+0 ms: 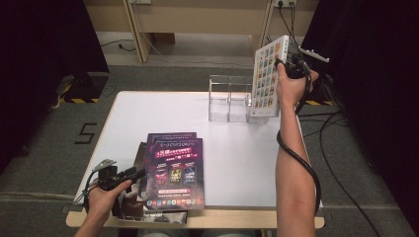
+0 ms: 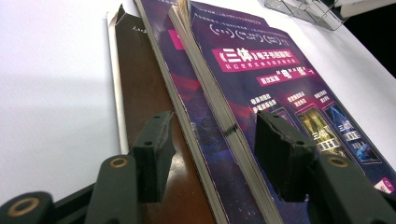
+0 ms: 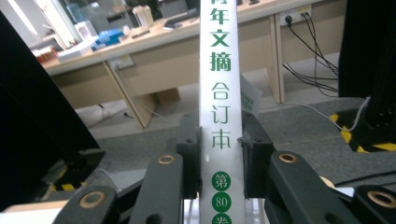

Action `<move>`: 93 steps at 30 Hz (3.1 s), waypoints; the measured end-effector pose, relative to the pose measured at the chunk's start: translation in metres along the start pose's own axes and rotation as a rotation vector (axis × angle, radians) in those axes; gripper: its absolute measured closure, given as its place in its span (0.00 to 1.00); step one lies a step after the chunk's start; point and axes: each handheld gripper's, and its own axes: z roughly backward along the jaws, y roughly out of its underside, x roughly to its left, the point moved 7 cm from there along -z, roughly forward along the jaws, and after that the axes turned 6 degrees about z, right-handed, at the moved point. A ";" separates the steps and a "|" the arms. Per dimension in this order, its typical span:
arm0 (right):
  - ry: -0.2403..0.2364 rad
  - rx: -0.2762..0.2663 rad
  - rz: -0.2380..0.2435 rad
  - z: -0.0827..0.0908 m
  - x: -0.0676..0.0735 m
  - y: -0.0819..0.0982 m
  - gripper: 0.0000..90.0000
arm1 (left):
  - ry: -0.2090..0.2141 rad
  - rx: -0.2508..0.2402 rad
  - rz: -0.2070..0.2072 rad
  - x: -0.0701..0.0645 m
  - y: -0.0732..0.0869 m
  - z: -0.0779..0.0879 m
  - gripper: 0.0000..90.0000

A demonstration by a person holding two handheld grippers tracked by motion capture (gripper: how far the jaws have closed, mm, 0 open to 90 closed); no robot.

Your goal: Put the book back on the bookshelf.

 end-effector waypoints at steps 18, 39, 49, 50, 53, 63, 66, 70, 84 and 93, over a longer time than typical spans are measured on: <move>0.007 0.092 0.060 0.010 -0.005 0.036 0.79 | 0.003 0.001 -0.007 -0.001 0.000 0.000 0.51; 0.034 0.268 0.007 -0.016 -0.021 0.005 0.74 | 0.006 0.002 -0.005 -0.001 0.000 0.000 0.52; 0.068 0.245 0.041 -0.015 -0.019 -0.005 0.76 | 0.007 0.006 -0.007 -0.002 0.000 -0.001 0.51; 0.075 0.247 0.046 -0.016 -0.020 -0.005 0.78 | 0.007 0.006 -0.007 -0.002 0.001 -0.002 0.51; 0.094 0.262 0.051 -0.016 -0.019 -0.006 0.80 | 0.007 0.009 -0.009 -0.002 0.001 -0.002 0.52; 0.104 0.224 0.106 -0.004 -0.008 -0.002 0.82 | 0.006 0.009 -0.011 -0.002 0.002 -0.001 0.52; 0.088 0.199 0.125 0.000 -0.003 -0.003 0.82 | 0.006 0.010 -0.012 -0.002 0.002 -0.002 0.52; 0.075 0.134 0.121 0.000 -0.002 -0.005 0.82 | 0.008 0.012 -0.012 -0.003 0.002 -0.002 0.52; 0.057 -0.046 0.103 -0.008 0.014 -0.021 0.82 | 0.011 0.009 -0.005 -0.002 0.002 -0.003 0.52; 0.065 -0.095 0.126 -0.006 0.012 0.013 0.82 | 0.011 0.003 -0.002 0.001 0.001 -0.002 0.52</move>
